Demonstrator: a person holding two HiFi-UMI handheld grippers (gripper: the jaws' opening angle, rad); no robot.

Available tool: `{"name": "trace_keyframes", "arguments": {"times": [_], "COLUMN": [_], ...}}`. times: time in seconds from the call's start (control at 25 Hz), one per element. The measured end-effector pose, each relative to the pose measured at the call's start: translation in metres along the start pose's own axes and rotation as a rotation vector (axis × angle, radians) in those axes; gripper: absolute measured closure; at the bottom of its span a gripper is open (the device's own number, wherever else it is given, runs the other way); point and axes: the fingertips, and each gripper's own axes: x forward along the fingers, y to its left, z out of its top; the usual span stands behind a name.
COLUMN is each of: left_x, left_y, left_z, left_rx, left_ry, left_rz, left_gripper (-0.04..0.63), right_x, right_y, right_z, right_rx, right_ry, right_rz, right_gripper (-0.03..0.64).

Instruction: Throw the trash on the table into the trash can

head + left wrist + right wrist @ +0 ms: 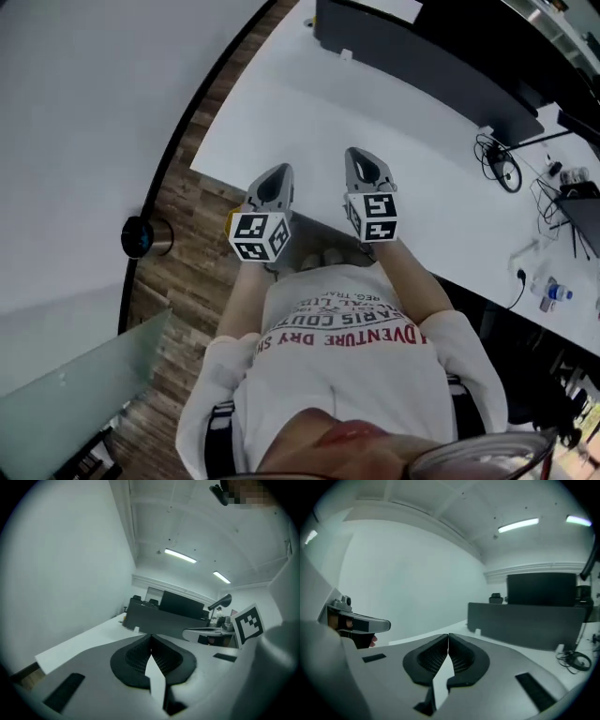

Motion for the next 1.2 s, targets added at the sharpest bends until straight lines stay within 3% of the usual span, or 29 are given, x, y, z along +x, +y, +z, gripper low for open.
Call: {"name": "trace_keyframes", "arguments": {"times": [0.24,0.48,0.72,1.0,1.2], "left_x": [0.052,0.063,0.066,0.064,0.068], "left_y": [-0.107,-0.171,-0.192,-0.182,-0.177], "left_z": [0.022,0.022,0.014,0.015,0.019], "left_rx": [0.105,0.158,0.202,0.205,0.204], "left_ry": [0.009,0.036,0.054,0.049,0.040], "left_rz": [-0.303,-0.468,-0.536,-0.513,-0.500], "left_gripper": [0.571,0.571,0.571,0.571,0.571], "right_x": [-0.093,-0.165,-0.185,-0.175,-0.166], "right_y": [-0.104,-0.144,-0.146,-0.136,-0.134], "right_z": [-0.006,-0.032,-0.041,-0.029,-0.025], "right_rx": [0.101,0.149,0.182,0.117,0.134], "right_ry": [-0.062,-0.058,-0.067,-0.063,-0.068], "right_rz": [-0.330,-0.549,-0.578,-0.539,-0.516], "right_gripper": [0.591,0.592,0.592,0.592,0.592]}}
